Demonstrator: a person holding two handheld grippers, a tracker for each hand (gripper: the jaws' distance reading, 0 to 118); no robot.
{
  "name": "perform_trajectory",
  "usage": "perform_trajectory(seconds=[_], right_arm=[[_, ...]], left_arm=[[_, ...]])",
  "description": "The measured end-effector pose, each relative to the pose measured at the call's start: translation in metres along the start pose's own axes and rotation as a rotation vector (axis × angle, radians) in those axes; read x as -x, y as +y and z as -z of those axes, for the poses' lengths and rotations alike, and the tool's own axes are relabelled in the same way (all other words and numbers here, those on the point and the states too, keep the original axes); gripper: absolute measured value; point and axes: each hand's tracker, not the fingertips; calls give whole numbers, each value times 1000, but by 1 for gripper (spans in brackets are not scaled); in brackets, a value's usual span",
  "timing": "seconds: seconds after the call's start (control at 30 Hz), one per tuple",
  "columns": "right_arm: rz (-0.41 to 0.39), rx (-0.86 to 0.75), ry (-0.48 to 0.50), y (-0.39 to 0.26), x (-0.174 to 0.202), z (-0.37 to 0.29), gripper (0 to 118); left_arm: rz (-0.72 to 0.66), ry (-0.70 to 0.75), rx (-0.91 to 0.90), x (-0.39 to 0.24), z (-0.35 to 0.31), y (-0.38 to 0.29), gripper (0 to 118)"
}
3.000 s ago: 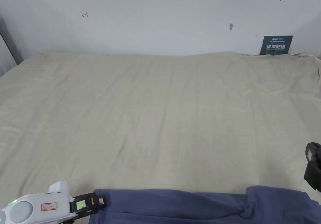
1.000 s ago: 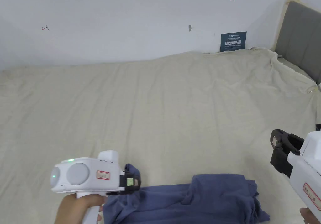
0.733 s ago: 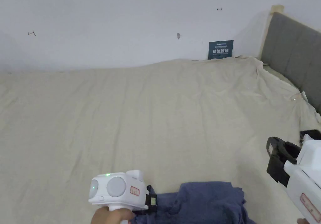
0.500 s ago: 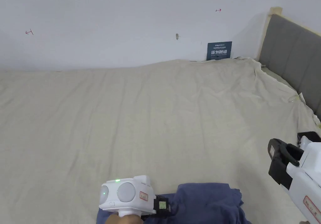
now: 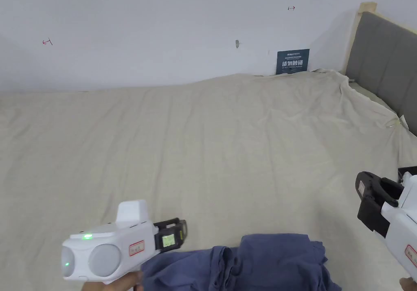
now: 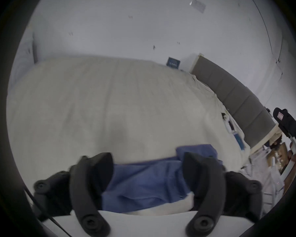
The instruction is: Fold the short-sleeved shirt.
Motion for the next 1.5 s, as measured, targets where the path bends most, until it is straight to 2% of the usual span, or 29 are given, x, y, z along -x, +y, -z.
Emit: perform_trajectory(seconds=[0.03,0.1,0.13,0.17,0.4,0.7,0.97,1.1,1.17,1.37,1.5], right_arm=[[4,0,2,2,1,-1,0],[12,-3,8,3,2,-3,0],[10,-7,5,4,3,-4,0],[9,-10,4,5,3,-4,0],[12,-17,8,8,4,-6,0],[11,-10,12,7,2,-9,0],[13,-21,-5,7,-7,-15,0],[8,-26,-13,10,-11,-18,0],[4,-26,-19,10,-13,-19,0],[1,-22,-37,8,-17,-20,0],[-1,-18,-36,8,-17,-20,0]], left_arm=[[-3,18,-33,7,-5,-2,50],[10,38,-51,18,-10,-6,15],[18,42,-49,22,-9,-9,3],[27,61,-55,26,-8,-12,1],[48,104,-27,30,18,-52,0],[61,38,85,-2,65,-95,0],[152,-61,159,-64,95,-113,0],[277,-75,180,-100,106,-120,0],[295,-83,187,-111,111,-122,0],[274,-100,194,-104,110,-116,0],[153,-168,125,-84,80,-92,0]])
